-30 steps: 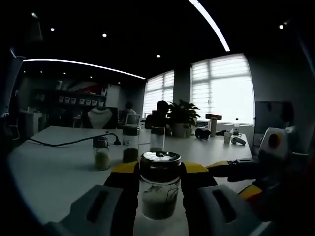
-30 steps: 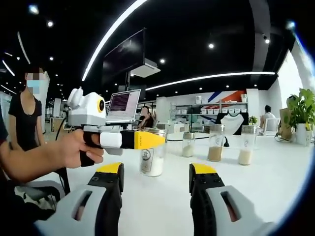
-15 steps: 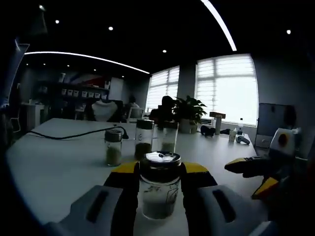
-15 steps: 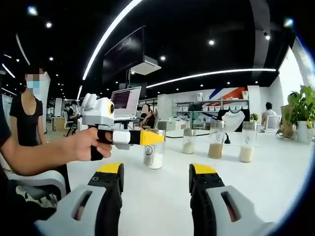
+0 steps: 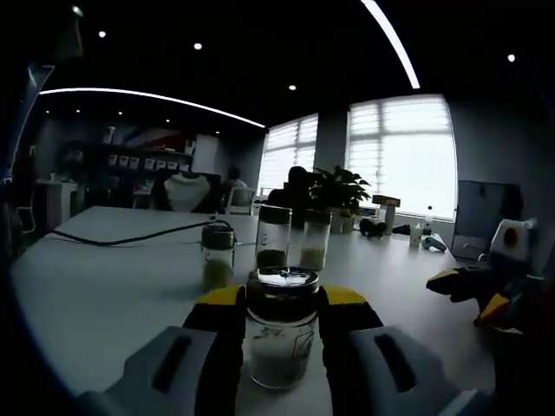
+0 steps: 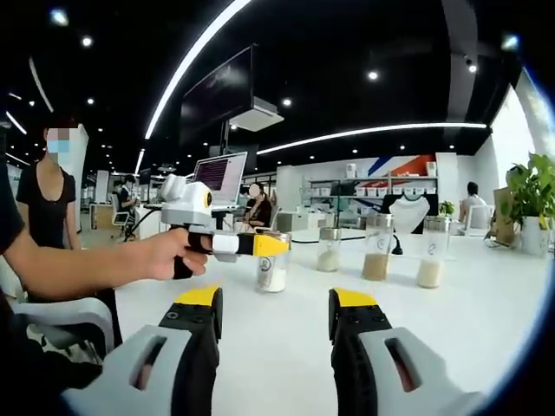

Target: Rotate the seasoning bottle until the label or dispensing opening points toward the visible target arrow and the bottle remains upright within the marked orientation range

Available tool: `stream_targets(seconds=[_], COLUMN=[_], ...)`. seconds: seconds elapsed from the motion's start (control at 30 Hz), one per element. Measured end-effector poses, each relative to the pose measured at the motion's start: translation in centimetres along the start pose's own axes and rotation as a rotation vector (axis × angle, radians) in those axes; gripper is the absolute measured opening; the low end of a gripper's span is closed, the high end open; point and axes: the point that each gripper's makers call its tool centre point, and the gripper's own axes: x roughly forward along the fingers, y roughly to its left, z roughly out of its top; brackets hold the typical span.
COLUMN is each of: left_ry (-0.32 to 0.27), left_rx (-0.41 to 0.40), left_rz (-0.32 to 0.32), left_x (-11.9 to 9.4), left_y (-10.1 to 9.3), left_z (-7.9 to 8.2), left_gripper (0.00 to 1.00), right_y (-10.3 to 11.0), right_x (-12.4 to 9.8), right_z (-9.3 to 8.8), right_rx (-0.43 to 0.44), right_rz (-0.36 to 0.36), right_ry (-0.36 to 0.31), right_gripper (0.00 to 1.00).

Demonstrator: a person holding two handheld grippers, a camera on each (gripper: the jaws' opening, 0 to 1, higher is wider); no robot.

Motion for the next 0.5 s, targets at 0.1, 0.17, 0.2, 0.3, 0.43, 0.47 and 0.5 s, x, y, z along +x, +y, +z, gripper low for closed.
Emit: stream_targets(seconds=[0.1,0.17,0.2,0.3,0.43,0.47,0.5], left_ry=[-0.002,-0.007,-0.011,-0.009,-0.018,-0.018,-0.019], left_rx=[0.007,0.013,0.014,0.031,0.042,0.043,0.040], left_rz=[0.000,-0.006,-0.012,-0.044,-0.060,-0.062,-0.063], left_x=[0.12,0.14,0.17,0.25,0.11,0.11,0.08], left_y=[0.25,0.27,0.26,-0.03,-0.09,-0.13,-0.11], left_z=[-0.02,-0.03,-0.01,-0.05,-0.08,-0.09,-0.09], left_gripper=[0.34,0.34,0.34,0.34,0.35,0.35,0.35], right_y=[0.05,0.01,-0.02,-0.04,0.03,0.04,0.09], right_x=[0.04,0.05,0.06,0.09,0.19,0.20,0.20], right_z=[-0.07,-0.18,-0.20,-0.34,-0.44,-0.43,-0.44], right_rx=[0.003,0.003,0.005,0.017,0.051,0.051,0.052], right_rz=[0.005,0.004,0.004,0.006,0.016,0.015,0.015], right_ry=[0.006,0.012,0.011,0.013,0.013,0.012,0.012], right_gripper=[0.49,0.49,0.49,0.49,0.49,0.49,0.49])
